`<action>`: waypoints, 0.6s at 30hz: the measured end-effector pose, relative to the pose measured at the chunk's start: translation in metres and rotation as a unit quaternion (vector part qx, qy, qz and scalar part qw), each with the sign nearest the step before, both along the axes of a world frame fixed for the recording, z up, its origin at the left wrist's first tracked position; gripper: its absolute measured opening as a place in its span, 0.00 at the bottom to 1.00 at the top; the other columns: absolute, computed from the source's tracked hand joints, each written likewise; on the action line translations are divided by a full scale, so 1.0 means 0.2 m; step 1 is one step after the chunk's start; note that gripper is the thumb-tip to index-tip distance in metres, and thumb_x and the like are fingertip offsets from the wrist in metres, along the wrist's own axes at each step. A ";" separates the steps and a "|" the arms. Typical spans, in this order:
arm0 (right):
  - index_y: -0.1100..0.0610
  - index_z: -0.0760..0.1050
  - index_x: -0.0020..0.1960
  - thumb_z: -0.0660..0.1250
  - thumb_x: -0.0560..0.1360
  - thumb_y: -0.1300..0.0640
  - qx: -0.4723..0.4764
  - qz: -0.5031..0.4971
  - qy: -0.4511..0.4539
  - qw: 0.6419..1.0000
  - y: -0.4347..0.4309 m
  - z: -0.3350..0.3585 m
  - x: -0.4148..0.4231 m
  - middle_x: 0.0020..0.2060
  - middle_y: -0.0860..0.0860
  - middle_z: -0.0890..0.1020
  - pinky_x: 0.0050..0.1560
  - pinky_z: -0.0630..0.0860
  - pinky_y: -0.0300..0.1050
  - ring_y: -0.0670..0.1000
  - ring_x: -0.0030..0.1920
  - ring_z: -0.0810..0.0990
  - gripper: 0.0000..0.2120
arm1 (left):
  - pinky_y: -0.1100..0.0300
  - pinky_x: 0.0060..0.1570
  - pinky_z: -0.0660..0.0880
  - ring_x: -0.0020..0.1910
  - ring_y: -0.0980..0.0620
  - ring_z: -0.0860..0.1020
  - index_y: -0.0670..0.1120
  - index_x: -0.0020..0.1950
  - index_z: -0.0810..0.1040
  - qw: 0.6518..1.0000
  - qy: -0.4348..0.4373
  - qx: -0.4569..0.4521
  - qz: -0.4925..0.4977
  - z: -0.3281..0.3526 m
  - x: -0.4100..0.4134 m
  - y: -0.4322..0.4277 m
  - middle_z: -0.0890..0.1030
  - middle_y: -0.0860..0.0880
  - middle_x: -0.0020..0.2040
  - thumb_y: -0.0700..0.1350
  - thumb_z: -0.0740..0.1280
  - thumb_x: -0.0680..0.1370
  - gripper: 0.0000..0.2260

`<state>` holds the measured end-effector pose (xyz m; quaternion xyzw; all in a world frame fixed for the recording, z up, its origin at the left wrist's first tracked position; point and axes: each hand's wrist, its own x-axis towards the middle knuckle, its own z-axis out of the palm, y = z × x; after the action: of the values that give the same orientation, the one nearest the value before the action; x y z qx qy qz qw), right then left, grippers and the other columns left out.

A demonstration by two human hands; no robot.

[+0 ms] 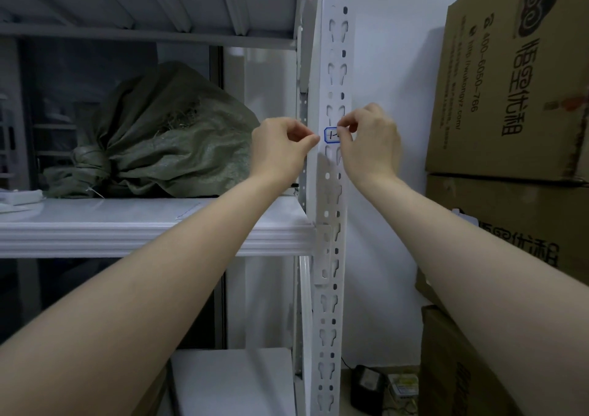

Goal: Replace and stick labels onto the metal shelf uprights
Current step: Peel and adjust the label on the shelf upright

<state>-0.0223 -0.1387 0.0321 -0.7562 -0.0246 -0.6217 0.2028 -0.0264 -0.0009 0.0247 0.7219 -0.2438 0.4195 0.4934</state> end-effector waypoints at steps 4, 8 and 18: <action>0.55 0.78 0.47 0.65 0.77 0.54 -0.037 -0.013 0.011 0.999 -0.01 0.01 0.00 0.48 0.51 0.78 0.43 0.79 0.53 0.54 0.42 0.78 0.06 | 0.52 0.46 0.82 0.40 0.55 0.80 0.46 0.45 0.84 1.000 0.002 -0.003 0.001 0.02 0.00 0.00 0.82 0.52 0.39 0.46 0.73 0.75 0.04; 0.57 0.77 0.49 0.63 0.78 0.55 -0.054 -0.004 0.035 0.998 -0.03 0.01 0.00 0.49 0.53 0.78 0.45 0.76 0.54 0.57 0.44 0.78 0.07 | 0.51 0.47 0.82 0.41 0.55 0.81 0.49 0.43 0.83 1.000 0.003 0.008 0.003 0.02 0.01 -0.01 0.82 0.54 0.38 0.46 0.73 0.75 0.02; 0.57 0.77 0.47 0.65 0.76 0.56 -0.023 0.042 -0.010 0.999 -0.04 -0.04 0.02 0.49 0.53 0.76 0.39 0.76 0.51 0.54 0.38 0.77 0.05 | 0.52 0.50 0.81 0.41 0.55 0.81 0.46 0.46 0.85 1.000 -0.003 -0.008 0.014 0.02 0.04 -0.05 0.82 0.52 0.40 0.45 0.72 0.76 0.04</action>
<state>-0.0190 -0.1464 0.0247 -0.7529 -0.0731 -0.6192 0.2108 -0.0186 -0.0112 0.0288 0.7200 -0.2319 0.4309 0.4921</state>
